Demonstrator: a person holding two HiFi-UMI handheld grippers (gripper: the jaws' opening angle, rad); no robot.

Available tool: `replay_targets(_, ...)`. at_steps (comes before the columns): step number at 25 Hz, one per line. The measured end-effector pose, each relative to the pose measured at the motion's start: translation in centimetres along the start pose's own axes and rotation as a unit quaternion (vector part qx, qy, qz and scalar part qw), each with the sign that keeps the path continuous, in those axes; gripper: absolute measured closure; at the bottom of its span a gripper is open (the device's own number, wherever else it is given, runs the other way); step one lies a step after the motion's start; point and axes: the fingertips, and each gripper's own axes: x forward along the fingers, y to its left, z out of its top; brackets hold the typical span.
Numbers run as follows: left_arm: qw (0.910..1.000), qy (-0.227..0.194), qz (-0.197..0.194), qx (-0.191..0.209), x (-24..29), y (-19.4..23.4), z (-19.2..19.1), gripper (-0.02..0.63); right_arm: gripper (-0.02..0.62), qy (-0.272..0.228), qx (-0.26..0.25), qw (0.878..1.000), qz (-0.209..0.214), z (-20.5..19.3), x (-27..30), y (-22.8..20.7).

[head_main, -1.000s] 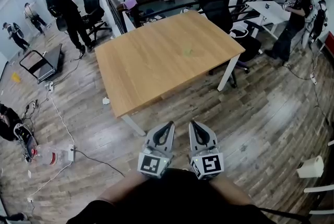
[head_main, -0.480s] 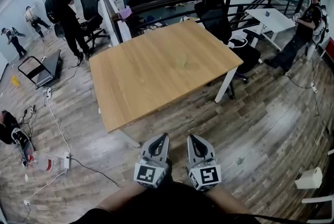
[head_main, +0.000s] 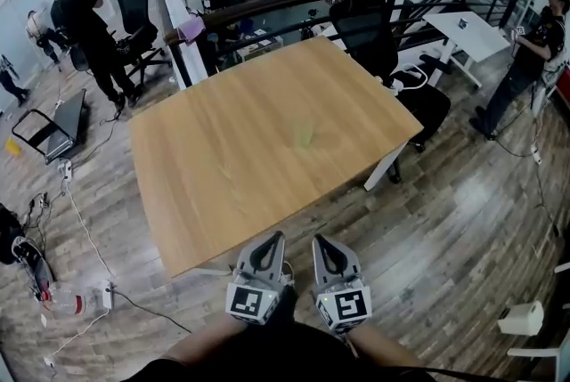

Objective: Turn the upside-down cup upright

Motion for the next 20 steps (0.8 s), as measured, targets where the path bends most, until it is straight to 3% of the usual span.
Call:
replay_targets(3,0.9998,0.003,0.008,-0.017,5.3,4.3,0.7,0.598,0.581,0.001,-0.002,1.000,-0.001,1.2,5.8,-2.4)
replay_targets(8,1.0000,0.001,0.003,0.002,11.7,9.3,1.5,0.598,0.581,-0.007,-0.005,1.000,-0.015,2.7,12.4,-6.1)
replay_targets(20,0.9995,0.024,0.018,-0.011,22.5,13.2,0.0,0.598,0.581,0.017,0.015,1.000,0.005,0.7,22.5,-14.1)
